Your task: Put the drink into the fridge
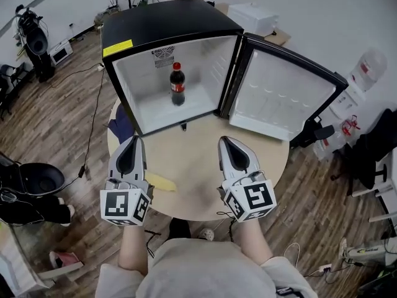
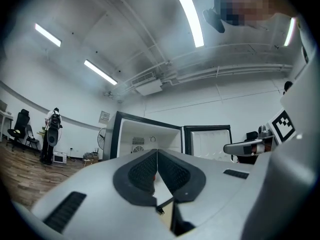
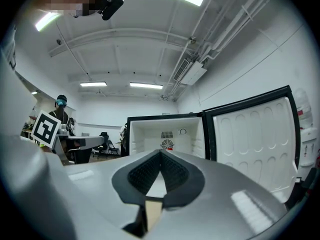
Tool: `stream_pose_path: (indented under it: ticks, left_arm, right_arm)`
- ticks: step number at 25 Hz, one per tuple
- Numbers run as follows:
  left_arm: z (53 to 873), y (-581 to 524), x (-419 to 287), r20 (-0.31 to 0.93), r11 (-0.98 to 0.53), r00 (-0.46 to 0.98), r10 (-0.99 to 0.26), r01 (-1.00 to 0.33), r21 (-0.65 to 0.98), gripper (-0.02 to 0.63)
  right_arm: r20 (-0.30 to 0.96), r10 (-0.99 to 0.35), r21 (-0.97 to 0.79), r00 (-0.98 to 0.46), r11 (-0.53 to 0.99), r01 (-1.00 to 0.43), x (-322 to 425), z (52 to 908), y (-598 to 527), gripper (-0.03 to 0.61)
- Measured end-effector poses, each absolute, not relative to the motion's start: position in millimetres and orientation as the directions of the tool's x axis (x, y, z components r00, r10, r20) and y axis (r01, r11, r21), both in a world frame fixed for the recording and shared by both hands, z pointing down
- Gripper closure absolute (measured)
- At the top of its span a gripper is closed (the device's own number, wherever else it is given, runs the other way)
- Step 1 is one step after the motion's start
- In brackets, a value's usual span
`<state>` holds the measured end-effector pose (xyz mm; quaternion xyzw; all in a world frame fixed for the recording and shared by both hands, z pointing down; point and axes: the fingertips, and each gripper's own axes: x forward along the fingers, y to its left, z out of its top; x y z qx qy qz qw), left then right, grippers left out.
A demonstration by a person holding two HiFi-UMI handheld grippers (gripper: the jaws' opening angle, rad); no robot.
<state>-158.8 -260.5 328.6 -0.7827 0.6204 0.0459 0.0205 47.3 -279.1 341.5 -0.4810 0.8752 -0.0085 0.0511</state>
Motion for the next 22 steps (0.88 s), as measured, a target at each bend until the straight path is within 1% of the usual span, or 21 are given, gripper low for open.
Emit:
stream_pose_path:
  ticks: [12,22]
  left_arm:
    - [318.8,-191.5,-153.9,-0.143,-0.162,0.16,-0.977,-0.987,-0.001,0.604]
    - [318.1,-165.4,-137.7,-0.16,-0.169,0.165,-0.973,-0.985,0.014,0.604]
  right_arm:
    - [-0.096,-0.83,-0.051,-0.549,0.555,-0.83,64.5,335.7,-225.8,0.569]
    - [-0.105,-0.83,-0.022,-0.547,0.552,-0.833,77.1,330.5,-200.3,0.569]
